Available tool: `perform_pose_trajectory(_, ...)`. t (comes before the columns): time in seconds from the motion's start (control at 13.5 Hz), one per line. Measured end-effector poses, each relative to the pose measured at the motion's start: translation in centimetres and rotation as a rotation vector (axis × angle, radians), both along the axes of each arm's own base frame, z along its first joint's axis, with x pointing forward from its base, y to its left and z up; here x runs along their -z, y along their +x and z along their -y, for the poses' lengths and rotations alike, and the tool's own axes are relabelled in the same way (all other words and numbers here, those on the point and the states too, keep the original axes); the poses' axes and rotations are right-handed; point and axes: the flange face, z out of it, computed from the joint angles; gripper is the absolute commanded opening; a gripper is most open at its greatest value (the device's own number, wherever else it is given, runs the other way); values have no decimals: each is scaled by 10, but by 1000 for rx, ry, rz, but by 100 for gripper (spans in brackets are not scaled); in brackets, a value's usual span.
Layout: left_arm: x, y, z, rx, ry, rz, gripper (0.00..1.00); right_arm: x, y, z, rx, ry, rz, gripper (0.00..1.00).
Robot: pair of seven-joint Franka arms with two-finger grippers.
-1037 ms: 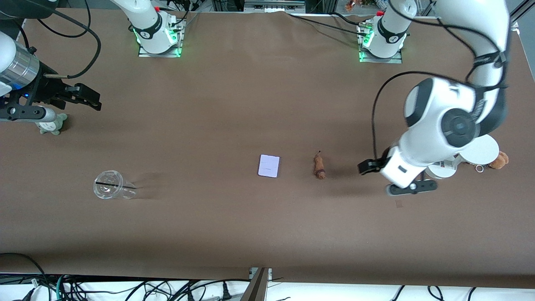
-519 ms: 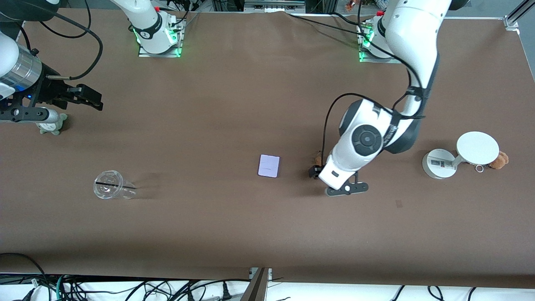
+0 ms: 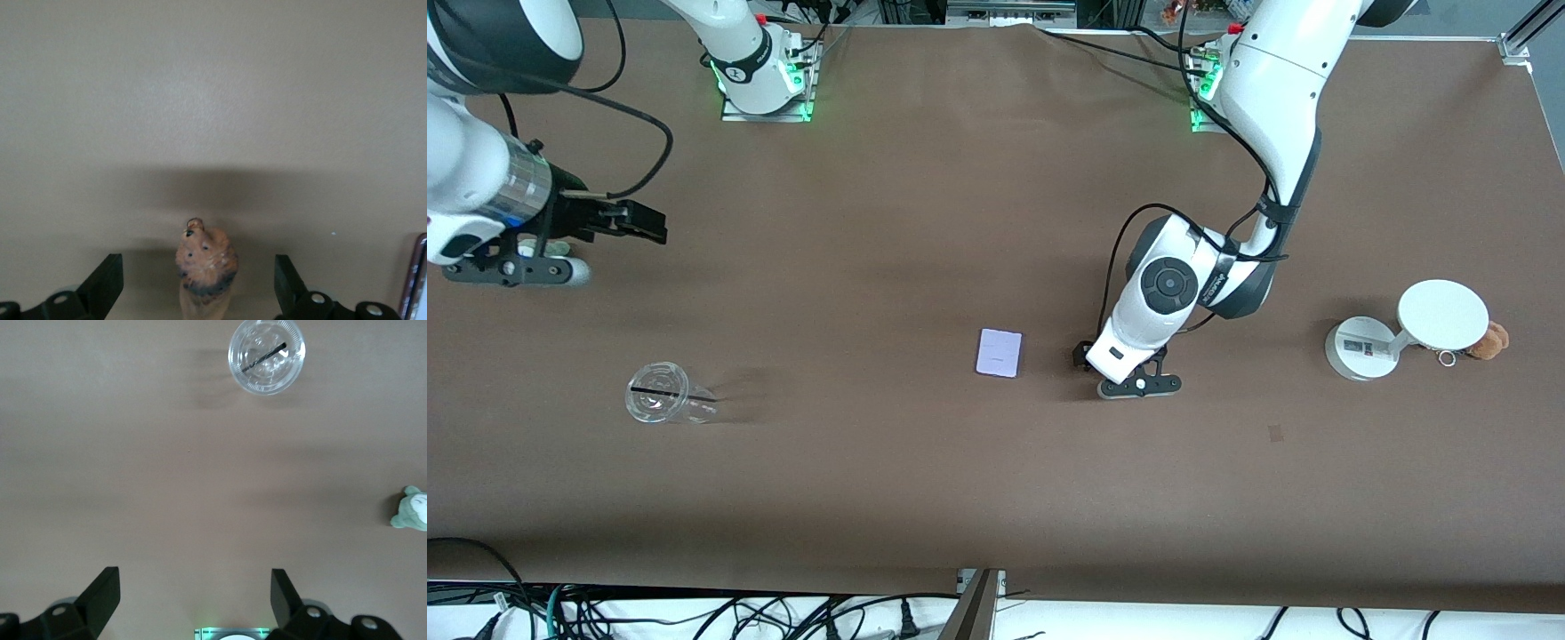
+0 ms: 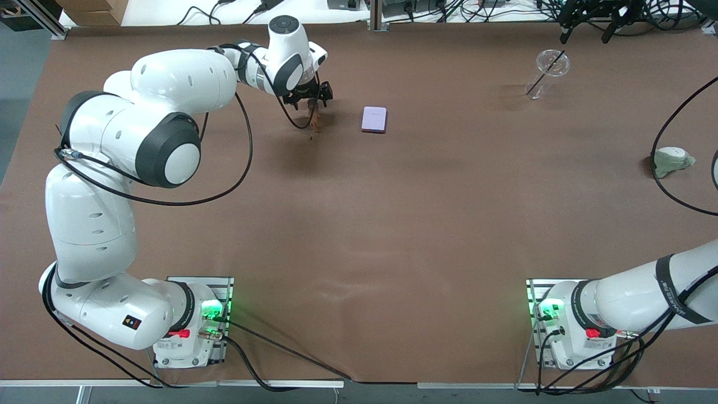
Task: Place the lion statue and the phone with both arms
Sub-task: 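Grasp the lion with the left gripper while the right gripper reaches out, then carry the lion toward the lamp while the right gripper grasps the phone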
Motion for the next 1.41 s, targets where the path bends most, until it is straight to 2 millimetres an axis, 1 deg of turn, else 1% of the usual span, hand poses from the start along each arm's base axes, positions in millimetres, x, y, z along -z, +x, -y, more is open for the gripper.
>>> perform_pose_trajectory(0.07, 1, -2, 2, 4, 1, -2, 94, 4, 1, -4, 1, 20, -10, 100)
perform_pose_trajectory(0.15, 2, -4, 4, 5, 2, -4, 67, 8, 2, -7, 2, 40, -18, 100)
perform_pose_trajectory(0.22, 2, -5, 5, 4, 2, -5, 26, 11, 3, -10, 1, 52, -23, 100)
perform_pose_trajectory(0.3, 3, -6, 7, 3, 3, -5, 0, 14, 5, -14, -3, 58, -23, 100)
perform_pose_trajectory(0.59, 4, -8, 8, 2, 5, -9, 0, 28, 9, -52, -56, 60, -16, 100)
perform_pose_trajectory(0.74, 2, -6, 2, -5, 8, -6, 0, 36, 11, -60, -67, 60, -14, 100)
perform_pose_trajectory(0.81, -4, -1, -6, -8, 13, -1, 0, 37, 12, -63, -71, 60, -13, 100)
perform_pose_trajectory(0.89, -14, 7, -24, 1, 21, -4, 0, 39, 12, -66, -73, 60, -10, 100)
perform_pose_trajectory(0.96, -28, 16, -47, 6, 27, -9, 0, 40, 14, -70, -67, 59, -1, 100)
perform_pose_trajectory(1.04, -40, 25, -75, -3, 32, -11, 0, 44, 17, -75, -54, 57, 9, 100)
perform_pose_trajectory(1.11, -47, 31, -103, -16, 39, -11, 0, 51, 20, -81, -37, 54, 16, 100)
perform_pose_trajectory(1.19, -48, 33, -129, -24, 54, -15, 0, 59, 23, -93, -15, 50, 24, 100)
perform_pose_trajectory(1.26, -45, 32, -151, -35, 69, -23, 0, 70, 26, -109, 15, 44, 31, 100)
perform_pose_trajectory(1.41, -38, 29, -191, -25, 87, -32, 0, 98, 28, -154, 87, 33, 58, 100)
